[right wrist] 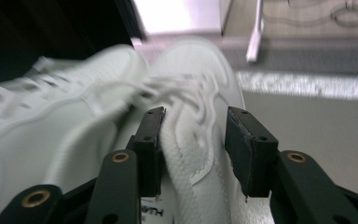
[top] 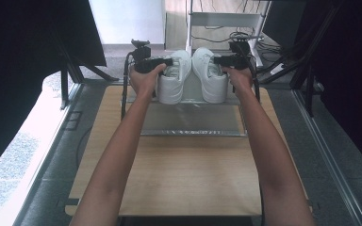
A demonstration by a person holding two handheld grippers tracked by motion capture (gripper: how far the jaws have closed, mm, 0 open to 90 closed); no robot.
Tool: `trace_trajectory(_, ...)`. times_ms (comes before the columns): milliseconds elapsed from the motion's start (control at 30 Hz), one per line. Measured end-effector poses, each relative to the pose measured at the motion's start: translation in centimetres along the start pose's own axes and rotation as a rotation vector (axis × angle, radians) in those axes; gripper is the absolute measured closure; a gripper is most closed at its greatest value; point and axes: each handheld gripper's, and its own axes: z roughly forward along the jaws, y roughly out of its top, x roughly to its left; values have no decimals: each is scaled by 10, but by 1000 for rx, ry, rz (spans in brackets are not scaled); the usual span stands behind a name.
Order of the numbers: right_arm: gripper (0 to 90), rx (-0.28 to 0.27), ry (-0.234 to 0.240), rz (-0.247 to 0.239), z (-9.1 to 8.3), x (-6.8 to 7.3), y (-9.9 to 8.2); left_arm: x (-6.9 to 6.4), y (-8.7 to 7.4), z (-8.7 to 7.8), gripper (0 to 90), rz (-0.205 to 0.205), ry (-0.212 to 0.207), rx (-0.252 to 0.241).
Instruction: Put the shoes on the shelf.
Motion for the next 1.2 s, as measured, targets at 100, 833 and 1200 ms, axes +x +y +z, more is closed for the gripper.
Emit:
trace_trajectory(100, 560, -31, 19, -10, -9, 1, 1, -2, 1, -7, 488, 26, -1, -13)
trace_trajectory(833, 886, -16, 37, -215, -75, -10, -63, -3, -70, -84, 887, 222, 14, 48)
trace_trajectory(1200, 900, 20, 38, -231, -54, -17, -84, 9, -91, -67, 894, 197, -11, 89)
